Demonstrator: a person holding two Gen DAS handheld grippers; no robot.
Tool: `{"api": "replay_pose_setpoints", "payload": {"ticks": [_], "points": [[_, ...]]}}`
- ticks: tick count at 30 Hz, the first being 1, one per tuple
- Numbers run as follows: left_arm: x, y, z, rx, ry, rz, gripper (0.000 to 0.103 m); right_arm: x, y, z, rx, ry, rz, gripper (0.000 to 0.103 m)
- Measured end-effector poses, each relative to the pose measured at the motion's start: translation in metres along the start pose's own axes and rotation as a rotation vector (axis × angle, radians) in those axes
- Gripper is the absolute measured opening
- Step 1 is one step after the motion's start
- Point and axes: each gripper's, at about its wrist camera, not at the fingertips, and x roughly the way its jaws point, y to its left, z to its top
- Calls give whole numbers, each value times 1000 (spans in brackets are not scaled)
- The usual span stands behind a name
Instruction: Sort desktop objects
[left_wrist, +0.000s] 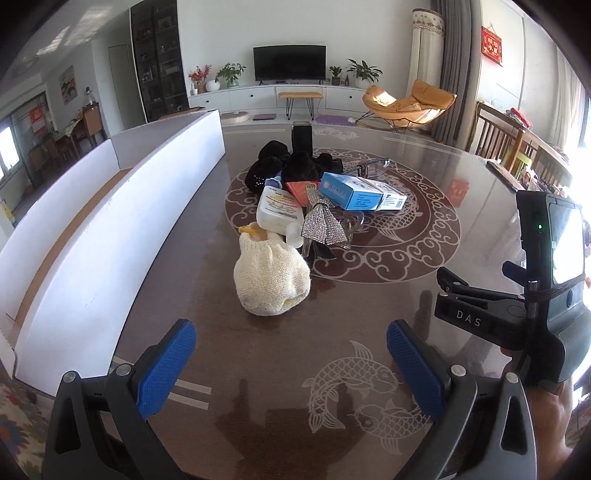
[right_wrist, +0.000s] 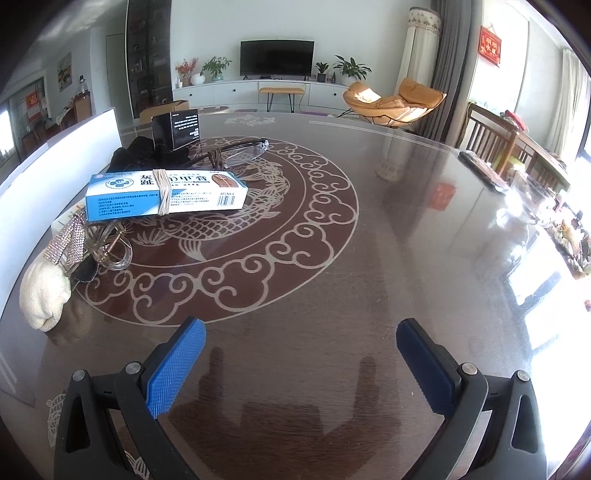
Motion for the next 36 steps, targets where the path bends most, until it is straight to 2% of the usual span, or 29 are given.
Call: {"api": "replay_pose_setpoints", "payload": {"ticks": [3,6,11,14,17,18,19,21,28,36], "points": [[1,2,-5,24,-14,0,103,3,7,-1,-37,15,-26,103],[8,5,-5,100,-20,14,103,6,15,-2,-81,29,-33,103],[32,14,5,166,20,-21,103,6,20,-2,-107,27,-18,103],[47,19,8,194,26,-10,103,5,19,-3,-106,29,-16,103],[74,21,17,218,105,-56,103,5,20,-3,-110,28,-21,103],[85,20,19,222,144,-79,103,5,21,-3,-113,27,-25,103],[90,23,22,203,141,-125,103,4,22,-3,-117,25,-30,103],[99,26,27,181,147,-160,103,3,24,-3,-128,20,-43,103],[101,25,28,187,112,-169,103,3,24,-2,-128,21,-42,103],[105,29,32,172,115,-163,103,5,18,-1,-101,36,-6,103]]}}
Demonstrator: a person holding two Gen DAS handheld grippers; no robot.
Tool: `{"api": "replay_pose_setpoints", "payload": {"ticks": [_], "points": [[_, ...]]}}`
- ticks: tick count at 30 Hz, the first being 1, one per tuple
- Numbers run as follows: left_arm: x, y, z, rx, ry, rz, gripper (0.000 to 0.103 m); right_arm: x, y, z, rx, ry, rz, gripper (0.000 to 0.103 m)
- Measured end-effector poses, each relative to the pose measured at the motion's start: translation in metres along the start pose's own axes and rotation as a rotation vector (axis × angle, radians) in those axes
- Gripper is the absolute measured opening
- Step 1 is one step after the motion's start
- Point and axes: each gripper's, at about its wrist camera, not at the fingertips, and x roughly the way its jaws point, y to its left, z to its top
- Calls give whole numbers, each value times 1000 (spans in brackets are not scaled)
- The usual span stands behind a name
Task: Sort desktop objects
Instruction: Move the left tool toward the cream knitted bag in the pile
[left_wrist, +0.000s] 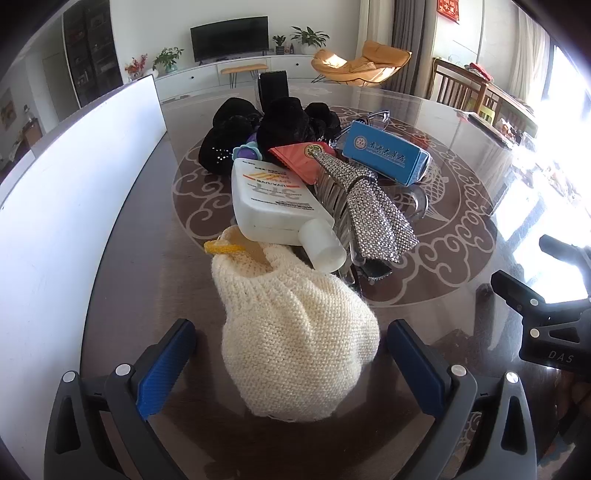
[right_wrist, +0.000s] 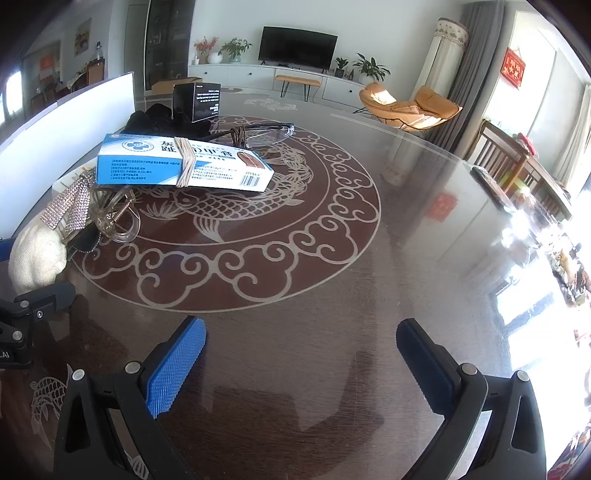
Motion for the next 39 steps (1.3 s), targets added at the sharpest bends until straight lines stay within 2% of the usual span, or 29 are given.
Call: {"api": "replay_pose_setpoints", "payload": {"ticks": [6,11,19,39], "points": [[1,-2,2,-6,1,7,103,1,2,0,-5,-2,-10,103],[1,0,1,1,2,-1,103,4,-5,-1,23,12,29,103],[1,0,1,1,2,-1,103,2,-1,0,7,5,7,103],[0,0,0,2,2,-3,103,5,-9,-1,45,24,58,103]]}}
